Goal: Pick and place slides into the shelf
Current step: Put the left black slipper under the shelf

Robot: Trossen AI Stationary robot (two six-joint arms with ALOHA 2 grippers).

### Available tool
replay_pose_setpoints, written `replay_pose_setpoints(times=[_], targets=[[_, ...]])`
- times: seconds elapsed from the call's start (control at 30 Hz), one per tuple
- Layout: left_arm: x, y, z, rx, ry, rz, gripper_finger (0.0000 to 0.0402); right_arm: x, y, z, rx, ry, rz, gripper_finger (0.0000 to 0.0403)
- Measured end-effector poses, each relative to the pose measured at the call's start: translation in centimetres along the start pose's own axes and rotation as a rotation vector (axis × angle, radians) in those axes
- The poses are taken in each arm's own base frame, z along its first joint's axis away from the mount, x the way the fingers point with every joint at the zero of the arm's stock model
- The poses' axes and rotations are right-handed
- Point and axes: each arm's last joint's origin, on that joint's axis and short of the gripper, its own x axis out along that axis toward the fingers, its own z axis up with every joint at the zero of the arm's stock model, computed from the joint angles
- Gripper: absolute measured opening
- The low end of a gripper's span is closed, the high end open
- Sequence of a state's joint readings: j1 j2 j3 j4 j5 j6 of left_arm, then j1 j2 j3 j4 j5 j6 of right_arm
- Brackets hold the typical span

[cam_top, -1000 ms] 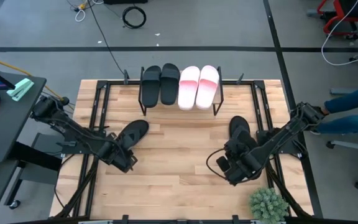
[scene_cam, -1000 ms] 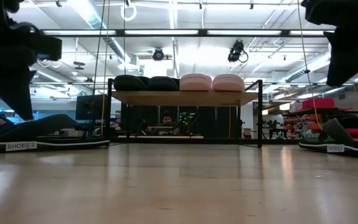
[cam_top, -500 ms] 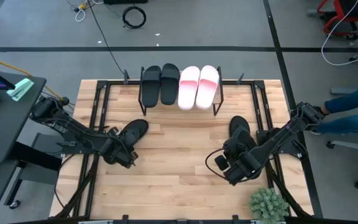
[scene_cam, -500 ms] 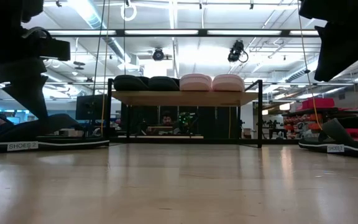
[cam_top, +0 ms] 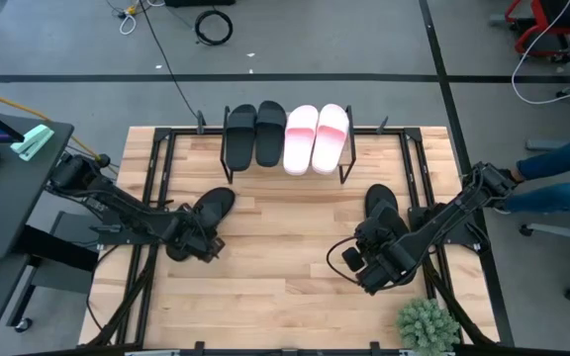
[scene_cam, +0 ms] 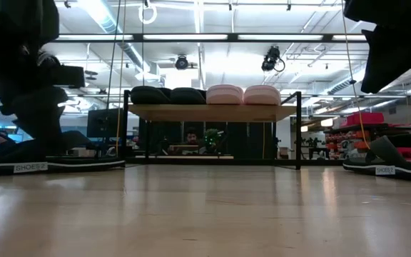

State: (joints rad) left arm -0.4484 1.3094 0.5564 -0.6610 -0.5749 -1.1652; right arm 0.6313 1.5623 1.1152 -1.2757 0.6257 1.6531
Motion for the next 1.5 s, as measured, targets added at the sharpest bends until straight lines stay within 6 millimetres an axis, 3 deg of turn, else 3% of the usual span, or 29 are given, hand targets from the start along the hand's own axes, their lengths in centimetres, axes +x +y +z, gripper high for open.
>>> replay_pose_setpoints(times=[0.2,0.37,0.57,0.73,0.87,0.97,1.3,1.5], targets=[[-0.9,-2.0,1.7,-0.005,-0.084,-0.134,0.0015,0.0,0.0,0.2,-0.007,-0.061,0.005,0.0096],[-1.3,-3.5,4.8,-0.009,-0.275,-0.233,0.0021,0.0,0.0,0.3,-0.007,-0.11,0.008,0.0096],[0.0,-1.9,8.5,-0.107,-0.322,-0.152,0.0014,0.0,0.0,0.3,-0.007,-0.11,0.009,0.0096],[1.3,-0.2,10.2,-0.208,-0.319,-0.093,0.0016,0.0,0.0,0.3,-0.006,-0.11,0.009,0.0096],[1.8,0.1,11.2,-0.292,-0.341,-0.113,0.0008,0.0,0.0,0.3,-0.012,-0.11,0.009,0.0096],[2.4,0.0,11.5,-0.312,-0.351,-0.113,0.0027,0.0,0.0,0.3,-0.03,-0.111,0.008,0.0096],[6.2,0.8,12.2,-0.349,-0.255,-0.088,0.015,0.0,0.0,0.3,-0.032,-0.112,0.008,0.0096],[6.2,0.2,13.0,-0.325,-0.324,-0.14,0.0187,-0.1,1.3,0.3,-0.009,-0.106,0.116,0.0096]])
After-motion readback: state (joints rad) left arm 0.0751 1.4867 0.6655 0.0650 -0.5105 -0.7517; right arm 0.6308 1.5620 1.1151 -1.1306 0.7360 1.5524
